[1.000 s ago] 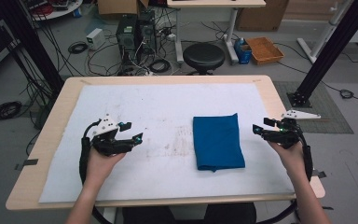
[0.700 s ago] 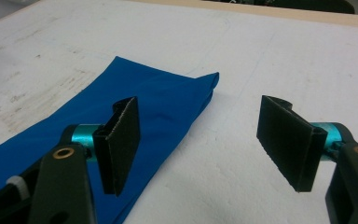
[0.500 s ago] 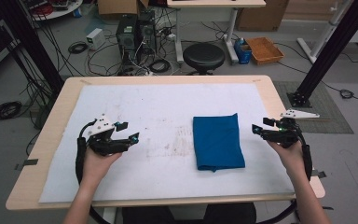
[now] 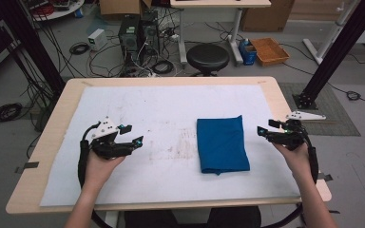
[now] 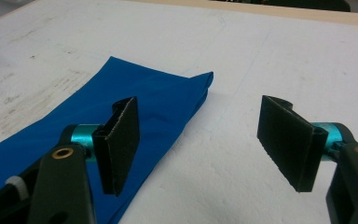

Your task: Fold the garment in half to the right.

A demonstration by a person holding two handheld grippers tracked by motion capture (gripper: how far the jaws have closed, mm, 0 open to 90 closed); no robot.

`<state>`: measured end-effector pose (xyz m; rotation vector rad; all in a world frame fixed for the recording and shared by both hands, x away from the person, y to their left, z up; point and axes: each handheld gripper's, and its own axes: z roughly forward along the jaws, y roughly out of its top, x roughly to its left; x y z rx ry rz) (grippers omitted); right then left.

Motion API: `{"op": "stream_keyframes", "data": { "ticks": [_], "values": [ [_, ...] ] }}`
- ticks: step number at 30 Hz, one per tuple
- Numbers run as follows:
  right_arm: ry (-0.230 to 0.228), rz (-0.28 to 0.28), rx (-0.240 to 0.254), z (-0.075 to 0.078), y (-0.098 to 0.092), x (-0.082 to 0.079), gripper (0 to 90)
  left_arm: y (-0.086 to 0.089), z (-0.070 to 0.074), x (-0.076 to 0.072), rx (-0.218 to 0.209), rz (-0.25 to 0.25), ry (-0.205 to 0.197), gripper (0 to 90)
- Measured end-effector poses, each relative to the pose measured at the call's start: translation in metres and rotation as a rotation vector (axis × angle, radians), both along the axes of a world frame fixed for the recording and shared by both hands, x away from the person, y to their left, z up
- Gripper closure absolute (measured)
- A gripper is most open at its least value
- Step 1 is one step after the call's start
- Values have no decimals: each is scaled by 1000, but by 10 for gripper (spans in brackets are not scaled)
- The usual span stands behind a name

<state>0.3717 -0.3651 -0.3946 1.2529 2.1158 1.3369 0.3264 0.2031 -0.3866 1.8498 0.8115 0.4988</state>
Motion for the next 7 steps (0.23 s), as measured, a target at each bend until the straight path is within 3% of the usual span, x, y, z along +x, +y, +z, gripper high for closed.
{"op": "stream_keyframes", "data": {
  "ticks": [7],
  "values": [
    [2, 3, -5, -1, 0, 1, 294, -1, -1, 1, 1, -1, 2, 363]
  ]
}}
